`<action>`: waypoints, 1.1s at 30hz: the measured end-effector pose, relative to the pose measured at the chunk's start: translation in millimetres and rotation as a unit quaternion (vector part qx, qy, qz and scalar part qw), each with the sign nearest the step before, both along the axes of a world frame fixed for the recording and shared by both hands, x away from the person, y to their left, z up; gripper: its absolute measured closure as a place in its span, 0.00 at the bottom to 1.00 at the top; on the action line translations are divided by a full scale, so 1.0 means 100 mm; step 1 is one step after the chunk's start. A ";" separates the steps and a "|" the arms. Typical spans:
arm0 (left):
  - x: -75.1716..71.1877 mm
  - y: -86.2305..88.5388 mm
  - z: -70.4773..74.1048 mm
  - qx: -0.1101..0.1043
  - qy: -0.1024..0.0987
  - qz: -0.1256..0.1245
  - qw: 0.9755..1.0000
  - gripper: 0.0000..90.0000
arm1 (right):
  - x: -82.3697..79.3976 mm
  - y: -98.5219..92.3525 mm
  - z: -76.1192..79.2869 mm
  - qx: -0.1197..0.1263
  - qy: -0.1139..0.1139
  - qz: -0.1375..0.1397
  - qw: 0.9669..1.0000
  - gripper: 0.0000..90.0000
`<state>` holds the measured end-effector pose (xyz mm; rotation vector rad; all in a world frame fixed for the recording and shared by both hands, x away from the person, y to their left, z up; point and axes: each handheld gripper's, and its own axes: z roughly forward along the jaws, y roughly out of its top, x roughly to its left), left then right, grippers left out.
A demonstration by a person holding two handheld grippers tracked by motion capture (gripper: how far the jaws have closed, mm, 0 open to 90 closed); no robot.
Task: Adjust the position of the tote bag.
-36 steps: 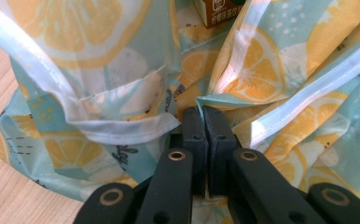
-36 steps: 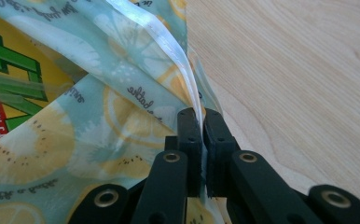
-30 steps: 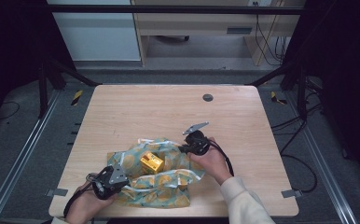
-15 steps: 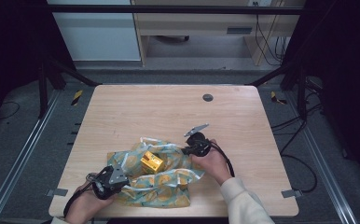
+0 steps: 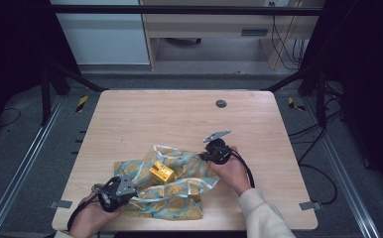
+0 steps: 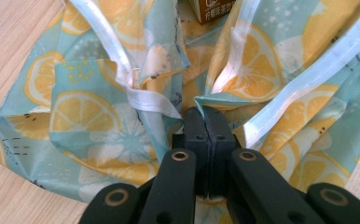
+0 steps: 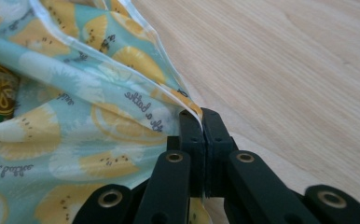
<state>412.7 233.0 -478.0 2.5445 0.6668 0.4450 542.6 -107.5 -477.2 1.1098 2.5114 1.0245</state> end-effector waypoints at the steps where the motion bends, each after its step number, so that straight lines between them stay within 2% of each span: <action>1: 0.00 0.00 0.00 0.000 0.000 0.000 1.000 1.00 | 0.00 0.00 0.00 -0.001 -0.002 -0.002 1.000 0.99; 8: -0.01 -0.02 0.00 -0.004 0.000 -0.005 1.000 1.00 | 0.06 -0.06 0.00 0.003 -0.021 -0.021 1.000 1.00; 20: -0.02 -0.03 0.01 -0.005 0.002 -0.009 1.000 1.00 | 0.11 -0.08 -0.02 0.005 -0.032 -0.035 0.999 1.00; 29: -0.02 -0.03 0.01 -0.013 -0.001 -0.007 1.000 1.00 | 0.13 -0.08 -0.05 -0.006 -0.040 -0.040 0.998 0.99; 31: -0.02 -0.03 0.02 -0.015 -0.003 -0.006 1.000 1.00 | 0.12 -0.08 -0.04 -0.005 -0.047 -0.038 0.998 0.96; 33: -0.03 -0.03 0.02 -0.021 -0.006 -0.004 1.000 0.98 | 0.11 -0.08 -0.02 0.003 -0.048 -0.032 0.998 0.86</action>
